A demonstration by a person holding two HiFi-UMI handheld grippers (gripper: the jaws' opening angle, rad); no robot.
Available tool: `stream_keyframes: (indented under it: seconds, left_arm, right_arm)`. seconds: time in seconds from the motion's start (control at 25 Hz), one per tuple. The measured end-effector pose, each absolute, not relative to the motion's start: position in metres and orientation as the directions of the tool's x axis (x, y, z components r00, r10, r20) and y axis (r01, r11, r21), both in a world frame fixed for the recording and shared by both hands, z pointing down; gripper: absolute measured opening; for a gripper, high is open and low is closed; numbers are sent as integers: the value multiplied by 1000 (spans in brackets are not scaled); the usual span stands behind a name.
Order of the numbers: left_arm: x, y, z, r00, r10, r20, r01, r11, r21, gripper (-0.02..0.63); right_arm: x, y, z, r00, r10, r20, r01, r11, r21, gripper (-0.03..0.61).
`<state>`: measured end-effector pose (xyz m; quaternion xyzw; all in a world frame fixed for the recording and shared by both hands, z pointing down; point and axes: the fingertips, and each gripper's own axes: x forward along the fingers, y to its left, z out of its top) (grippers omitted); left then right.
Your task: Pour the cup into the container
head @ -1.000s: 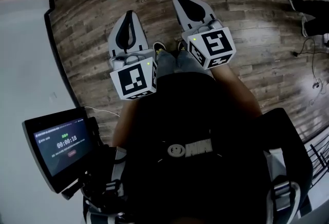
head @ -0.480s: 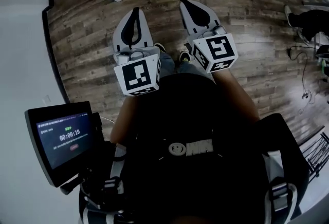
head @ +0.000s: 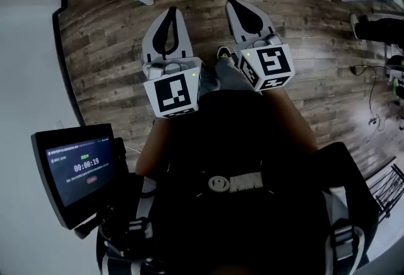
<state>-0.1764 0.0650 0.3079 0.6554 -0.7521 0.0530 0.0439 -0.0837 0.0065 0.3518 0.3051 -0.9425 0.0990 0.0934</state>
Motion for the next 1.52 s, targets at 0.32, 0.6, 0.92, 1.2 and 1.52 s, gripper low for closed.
stream_keyframes:
  seconds: [0.32, 0.6, 0.92, 1.2, 1.52]
  left_arm:
    - [-144, -29, 309, -125, -977, 174, -991, 114, -73, 3]
    - [-137, -48, 308, -132, -975, 179, -989, 119, -85, 3]
    - [-147, -42, 309, -174, -970, 167, -983, 161, -90, 3]
    - [-200, -62, 310, -182, -971, 155, -983, 175, -60, 3]
    - [-319, -92, 304, -186, -974, 131, -982, 186, -12, 3]
  right_arm:
    - [-58, -83, 355, -806, -556, 203, -589, 789, -176, -5]
    - [-56, -105, 352, -811, -558, 175, -583, 793, -174, -5]
    - [-66, -107, 352, -827, -538, 163, -560, 813, -159, -5]
    - [-114, -132, 353, -820, -545, 176, -568, 812, -131, -5]
    - [-225, -168, 341, -810, -550, 204, -573, 816, -78, -5]
